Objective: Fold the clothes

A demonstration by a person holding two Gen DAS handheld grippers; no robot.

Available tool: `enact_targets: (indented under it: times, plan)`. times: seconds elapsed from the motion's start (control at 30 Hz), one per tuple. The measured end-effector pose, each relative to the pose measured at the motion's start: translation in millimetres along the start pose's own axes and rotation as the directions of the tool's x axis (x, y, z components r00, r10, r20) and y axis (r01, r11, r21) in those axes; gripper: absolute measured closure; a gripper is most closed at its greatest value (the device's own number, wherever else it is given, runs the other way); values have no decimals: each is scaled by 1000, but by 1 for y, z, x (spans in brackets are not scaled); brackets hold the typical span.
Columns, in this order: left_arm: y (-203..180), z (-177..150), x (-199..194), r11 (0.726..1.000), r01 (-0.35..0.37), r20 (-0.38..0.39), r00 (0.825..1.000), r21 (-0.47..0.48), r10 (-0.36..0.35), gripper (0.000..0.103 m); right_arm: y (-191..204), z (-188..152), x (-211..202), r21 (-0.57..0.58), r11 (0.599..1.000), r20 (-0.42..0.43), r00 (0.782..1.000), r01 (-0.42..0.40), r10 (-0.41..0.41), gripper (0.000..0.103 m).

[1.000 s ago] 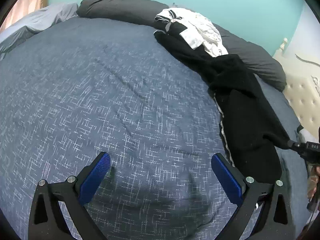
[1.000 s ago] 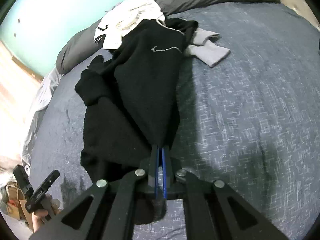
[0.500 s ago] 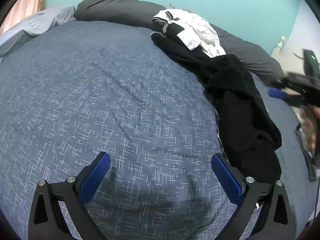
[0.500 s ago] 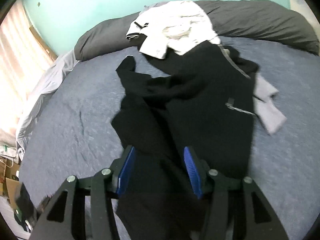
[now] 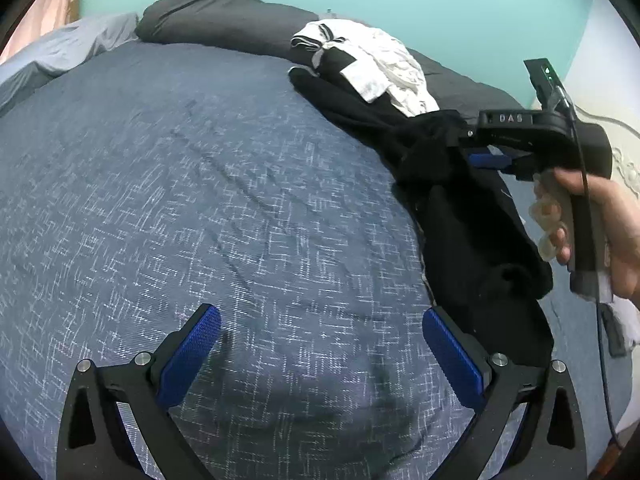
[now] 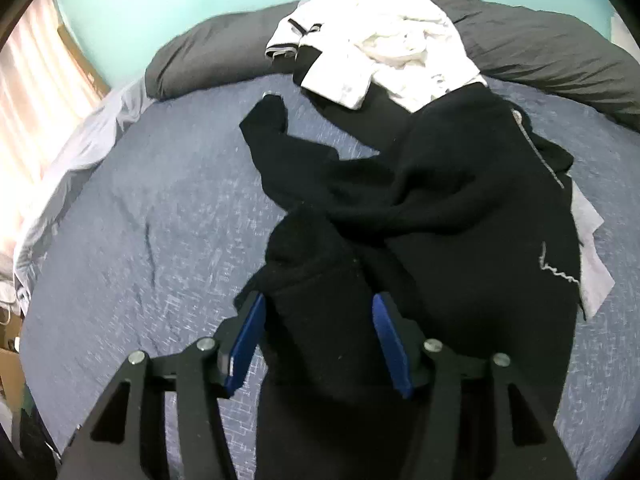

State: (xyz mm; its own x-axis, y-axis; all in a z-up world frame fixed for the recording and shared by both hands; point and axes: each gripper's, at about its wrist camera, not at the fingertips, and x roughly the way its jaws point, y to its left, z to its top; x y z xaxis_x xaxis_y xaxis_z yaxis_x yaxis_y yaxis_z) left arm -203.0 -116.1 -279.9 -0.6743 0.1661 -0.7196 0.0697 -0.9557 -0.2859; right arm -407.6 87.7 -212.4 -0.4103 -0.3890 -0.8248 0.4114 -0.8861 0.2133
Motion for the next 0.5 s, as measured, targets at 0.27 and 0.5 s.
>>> enact_targets:
  times: [0.27,0.5]
  plan:
    - [-1,-3,4,1000,3,-10,1000,-7,-3,0,-3,-14,8,-12,999,-32,999,-30,29,47]
    - [1,-3,5,999,33,-19,999,-22,-33,0,5,-28,4,-77,995,-51,996,-70,67,93]
